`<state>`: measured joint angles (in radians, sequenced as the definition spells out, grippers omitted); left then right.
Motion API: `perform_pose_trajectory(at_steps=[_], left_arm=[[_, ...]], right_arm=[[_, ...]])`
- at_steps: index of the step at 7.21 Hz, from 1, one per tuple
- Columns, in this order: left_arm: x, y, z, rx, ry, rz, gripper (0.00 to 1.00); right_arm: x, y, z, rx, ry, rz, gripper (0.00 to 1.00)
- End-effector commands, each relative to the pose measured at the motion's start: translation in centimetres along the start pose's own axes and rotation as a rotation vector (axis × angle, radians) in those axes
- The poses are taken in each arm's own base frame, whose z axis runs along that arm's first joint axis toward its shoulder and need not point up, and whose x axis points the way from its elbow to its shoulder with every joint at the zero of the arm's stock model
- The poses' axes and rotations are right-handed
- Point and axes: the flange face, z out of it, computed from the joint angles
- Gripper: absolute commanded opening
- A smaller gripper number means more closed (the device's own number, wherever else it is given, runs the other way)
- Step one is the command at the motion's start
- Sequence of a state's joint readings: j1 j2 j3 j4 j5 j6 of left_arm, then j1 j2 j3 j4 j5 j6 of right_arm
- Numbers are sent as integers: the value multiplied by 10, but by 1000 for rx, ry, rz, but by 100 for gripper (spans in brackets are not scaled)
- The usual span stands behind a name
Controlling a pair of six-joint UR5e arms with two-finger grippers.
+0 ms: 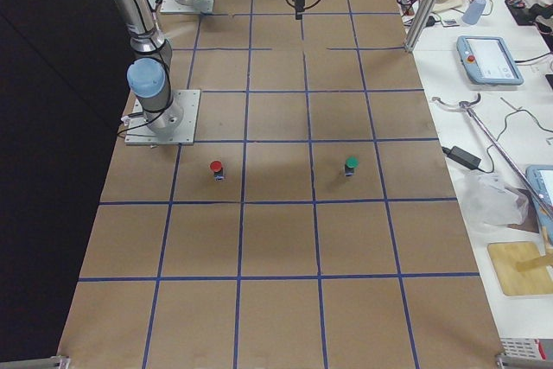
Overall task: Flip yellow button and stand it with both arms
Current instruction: 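Lift the button with the left gripper and carry it toward the table center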
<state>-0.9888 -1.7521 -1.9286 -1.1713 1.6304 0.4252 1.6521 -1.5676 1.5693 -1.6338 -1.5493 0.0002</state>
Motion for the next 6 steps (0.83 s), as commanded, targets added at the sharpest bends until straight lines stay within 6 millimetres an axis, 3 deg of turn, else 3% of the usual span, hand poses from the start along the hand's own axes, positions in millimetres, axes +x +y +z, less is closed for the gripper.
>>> perform_pose_trajectory(at_steps=[1,2,6], left_arm=[[50,-28,-75,-42,60,-65,10],[83,-36,-95,-63,148,-141,10],[202,-37,-112,-154,573,-348,7]], right_arm=[[0,0,1,-3,0,0,100],[0,0,1,-3,0,0,100],[10,-4,-4,7,7,21,100]])
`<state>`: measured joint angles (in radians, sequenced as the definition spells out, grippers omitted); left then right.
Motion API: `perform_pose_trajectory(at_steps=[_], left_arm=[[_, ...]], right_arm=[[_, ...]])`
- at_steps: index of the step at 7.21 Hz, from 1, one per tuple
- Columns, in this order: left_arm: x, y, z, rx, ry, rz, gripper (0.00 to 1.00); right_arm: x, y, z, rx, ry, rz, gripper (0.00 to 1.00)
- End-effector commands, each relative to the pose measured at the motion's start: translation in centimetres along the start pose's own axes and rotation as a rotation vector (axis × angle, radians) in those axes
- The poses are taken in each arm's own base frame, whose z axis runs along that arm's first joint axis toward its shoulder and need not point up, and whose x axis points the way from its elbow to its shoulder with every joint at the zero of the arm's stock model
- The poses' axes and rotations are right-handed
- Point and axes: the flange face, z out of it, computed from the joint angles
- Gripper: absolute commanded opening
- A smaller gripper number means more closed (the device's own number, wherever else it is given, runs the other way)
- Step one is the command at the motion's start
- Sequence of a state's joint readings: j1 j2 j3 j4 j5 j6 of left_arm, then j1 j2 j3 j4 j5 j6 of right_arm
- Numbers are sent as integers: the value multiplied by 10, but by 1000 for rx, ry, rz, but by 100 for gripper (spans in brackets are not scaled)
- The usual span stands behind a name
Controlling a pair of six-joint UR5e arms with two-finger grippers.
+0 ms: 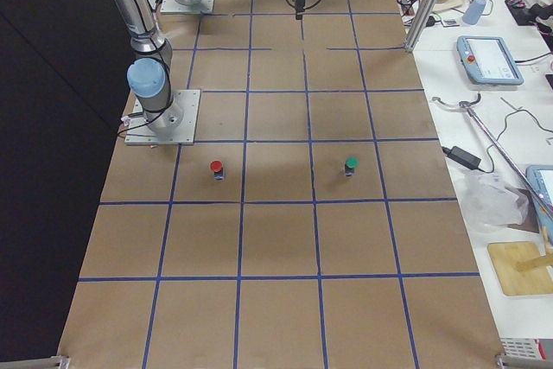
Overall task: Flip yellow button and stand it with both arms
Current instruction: 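Lift the button with the left gripper and carry it toward the table center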
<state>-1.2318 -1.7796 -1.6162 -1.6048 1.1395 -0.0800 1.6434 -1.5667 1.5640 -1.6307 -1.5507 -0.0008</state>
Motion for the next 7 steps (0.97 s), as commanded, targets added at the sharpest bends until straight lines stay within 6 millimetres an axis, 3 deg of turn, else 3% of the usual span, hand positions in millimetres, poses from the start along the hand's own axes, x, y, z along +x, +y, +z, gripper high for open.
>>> perform_pose_trajectory(at_steps=[1,3,4,6,7], left_arm=[[62,30,14,-99,227,-125,3],[103,56,11,-206,426,-226,3],[125,75,17,-287,511,-282,3],[166,107,28,-439,621,-381,3],[182,121,26,-492,667,-395,3]], right_arm=[[13,-4,-6,13,5,38,100],[60,-5,-19,-9,-59,148,100],[93,1,-26,-54,-129,238,100],[140,16,-31,-170,-419,442,100],[147,18,-31,-206,-581,523,100]])
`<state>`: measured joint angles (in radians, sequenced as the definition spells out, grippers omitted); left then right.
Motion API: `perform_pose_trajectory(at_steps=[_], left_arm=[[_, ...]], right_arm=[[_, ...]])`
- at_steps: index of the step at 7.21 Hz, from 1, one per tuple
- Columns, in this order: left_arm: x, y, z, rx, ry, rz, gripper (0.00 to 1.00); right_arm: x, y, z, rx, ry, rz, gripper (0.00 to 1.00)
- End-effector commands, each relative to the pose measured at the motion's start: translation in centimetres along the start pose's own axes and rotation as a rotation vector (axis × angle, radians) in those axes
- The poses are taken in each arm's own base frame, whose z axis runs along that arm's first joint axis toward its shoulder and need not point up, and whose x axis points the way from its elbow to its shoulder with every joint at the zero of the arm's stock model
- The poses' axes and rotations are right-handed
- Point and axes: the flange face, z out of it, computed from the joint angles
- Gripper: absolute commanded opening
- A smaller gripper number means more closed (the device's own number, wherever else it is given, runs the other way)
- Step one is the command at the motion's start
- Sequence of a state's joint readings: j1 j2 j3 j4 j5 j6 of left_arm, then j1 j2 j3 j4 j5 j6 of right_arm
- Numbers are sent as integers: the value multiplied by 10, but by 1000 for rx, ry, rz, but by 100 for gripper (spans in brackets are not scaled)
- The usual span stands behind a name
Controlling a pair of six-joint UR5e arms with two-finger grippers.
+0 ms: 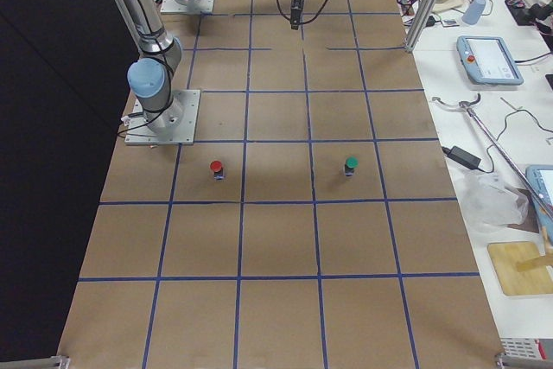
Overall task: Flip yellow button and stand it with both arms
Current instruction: 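Rotate the left wrist to present the button while the right gripper approaches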
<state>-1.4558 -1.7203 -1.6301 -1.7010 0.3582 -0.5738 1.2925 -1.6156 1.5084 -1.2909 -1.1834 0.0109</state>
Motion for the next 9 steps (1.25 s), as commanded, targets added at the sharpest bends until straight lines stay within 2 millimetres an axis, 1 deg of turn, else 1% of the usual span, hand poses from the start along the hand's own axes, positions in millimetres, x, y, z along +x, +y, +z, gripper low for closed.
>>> perform_pose_trajectory(at_steps=[1,2,3,4,5,6,7,8,9], left_arm=[[12,31,22,-128,106,-84,3],[16,35,23,-160,143,-91,3],[20,37,23,-204,197,-99,4],[16,35,27,-221,206,-117,4],[3,30,38,-233,197,-137,3],[-7,24,47,-250,202,-156,4],[-10,23,50,-282,240,-171,4],[-9,24,50,-286,242,-173,4],[-10,26,53,-290,237,-173,4]], right_arm=[[4,4,-4,-112,-333,153,100],[-8,6,0,-184,-486,252,100],[-16,7,7,-265,-629,374,100],[-20,8,16,-317,-713,430,100],[-31,4,18,-328,-802,445,100],[-42,-6,31,-362,-849,454,100],[-57,-11,46,-388,-853,430,100],[-65,-20,64,-414,-840,419,100],[-74,-23,83,-456,-818,423,99]])
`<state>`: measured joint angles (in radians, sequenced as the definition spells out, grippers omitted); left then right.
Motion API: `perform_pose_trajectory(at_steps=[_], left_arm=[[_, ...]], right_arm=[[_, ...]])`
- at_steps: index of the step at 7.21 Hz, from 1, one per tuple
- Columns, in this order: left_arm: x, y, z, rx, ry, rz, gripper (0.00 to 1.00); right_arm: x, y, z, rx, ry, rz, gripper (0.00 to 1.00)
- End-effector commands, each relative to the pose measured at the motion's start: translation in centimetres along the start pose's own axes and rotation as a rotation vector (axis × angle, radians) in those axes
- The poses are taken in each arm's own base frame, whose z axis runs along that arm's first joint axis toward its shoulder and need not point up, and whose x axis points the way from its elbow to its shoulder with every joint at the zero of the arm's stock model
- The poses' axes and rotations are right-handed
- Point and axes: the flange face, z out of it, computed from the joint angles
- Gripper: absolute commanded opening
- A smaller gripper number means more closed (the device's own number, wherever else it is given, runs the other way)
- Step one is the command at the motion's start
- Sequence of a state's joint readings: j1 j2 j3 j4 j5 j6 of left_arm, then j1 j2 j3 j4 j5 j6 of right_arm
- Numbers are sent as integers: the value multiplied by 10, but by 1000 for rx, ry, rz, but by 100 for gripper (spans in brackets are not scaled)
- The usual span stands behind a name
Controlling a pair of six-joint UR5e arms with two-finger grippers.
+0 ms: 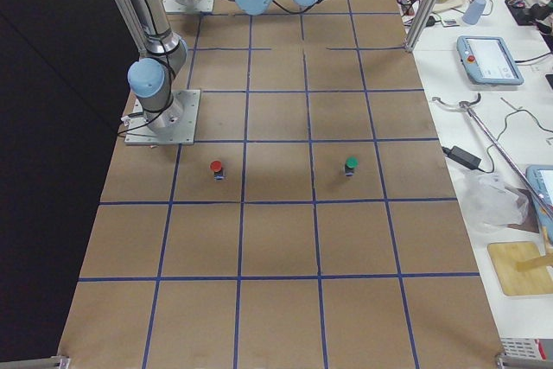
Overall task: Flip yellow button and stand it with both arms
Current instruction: 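Rotate the left wrist to present the button while the right gripper approaches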
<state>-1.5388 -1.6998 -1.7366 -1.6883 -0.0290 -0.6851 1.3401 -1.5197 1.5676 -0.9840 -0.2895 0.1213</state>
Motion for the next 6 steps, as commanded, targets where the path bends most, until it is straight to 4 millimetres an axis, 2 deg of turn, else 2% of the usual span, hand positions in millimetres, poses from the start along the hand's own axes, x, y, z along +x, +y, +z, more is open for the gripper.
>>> perform_pose_trajectory(at_steps=[1,3,4,5,6], left_arm=[[-3,2,5,-10,-3,-4,4],[-3,3,5,-10,-3,-3,4],[-3,2,5,-10,-3,-4,4],[-3,3,5,-10,-3,-4,4],[-3,3,5,-11,-2,-3,4]], right_arm=[[3,-8,41,-61,51,6,99],[-3,-6,42,-62,31,-12,97],[-4,-5,42,-62,29,-15,89],[-4,-4,42,-61,28,-24,66],[-6,-6,42,-56,27,-43,48]])
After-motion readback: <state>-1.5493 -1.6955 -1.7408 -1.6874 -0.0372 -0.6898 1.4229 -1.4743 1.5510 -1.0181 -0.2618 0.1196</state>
